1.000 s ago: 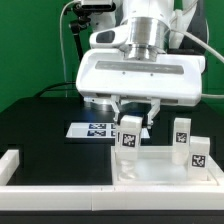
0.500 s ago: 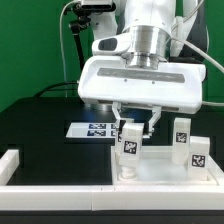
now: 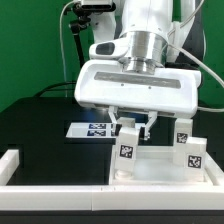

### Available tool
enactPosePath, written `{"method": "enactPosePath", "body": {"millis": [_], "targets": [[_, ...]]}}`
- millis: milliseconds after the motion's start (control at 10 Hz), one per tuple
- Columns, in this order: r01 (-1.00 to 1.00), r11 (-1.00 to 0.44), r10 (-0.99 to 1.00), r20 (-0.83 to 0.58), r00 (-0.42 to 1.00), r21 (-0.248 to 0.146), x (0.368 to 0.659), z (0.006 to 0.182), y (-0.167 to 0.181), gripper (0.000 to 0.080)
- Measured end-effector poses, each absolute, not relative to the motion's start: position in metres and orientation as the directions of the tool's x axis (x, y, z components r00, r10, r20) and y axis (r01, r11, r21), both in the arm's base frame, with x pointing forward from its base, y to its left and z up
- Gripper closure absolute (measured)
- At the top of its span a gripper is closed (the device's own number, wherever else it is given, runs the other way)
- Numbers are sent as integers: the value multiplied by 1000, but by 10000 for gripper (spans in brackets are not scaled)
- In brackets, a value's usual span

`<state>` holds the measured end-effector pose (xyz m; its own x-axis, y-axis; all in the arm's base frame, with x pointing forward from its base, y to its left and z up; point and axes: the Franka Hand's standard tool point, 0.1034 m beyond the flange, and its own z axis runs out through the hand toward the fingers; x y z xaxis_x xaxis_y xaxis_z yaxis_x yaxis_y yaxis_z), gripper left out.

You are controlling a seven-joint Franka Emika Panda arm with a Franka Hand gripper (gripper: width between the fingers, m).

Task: Assemble square table

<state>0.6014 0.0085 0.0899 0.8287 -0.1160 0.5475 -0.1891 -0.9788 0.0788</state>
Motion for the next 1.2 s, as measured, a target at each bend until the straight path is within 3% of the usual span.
{"method": "enactPosePath", "body": {"millis": [100, 300, 400, 1000, 1100, 1200], "targets": [[-185, -979, -111, 547, 830, 82, 601, 90, 8, 509], [-182, -980, -108, 547, 830, 84, 601, 90, 8, 254], [-182, -980, -106, 547, 830, 86, 601, 90, 7, 182], [-163, -981, -85, 535, 840, 100, 602, 90, 5, 150], [-173, -981, -111, 491, 864, 84, 606, 99, -5, 150], [-196, -980, -158, 439, 884, 43, 611, 111, -12, 150]]}}
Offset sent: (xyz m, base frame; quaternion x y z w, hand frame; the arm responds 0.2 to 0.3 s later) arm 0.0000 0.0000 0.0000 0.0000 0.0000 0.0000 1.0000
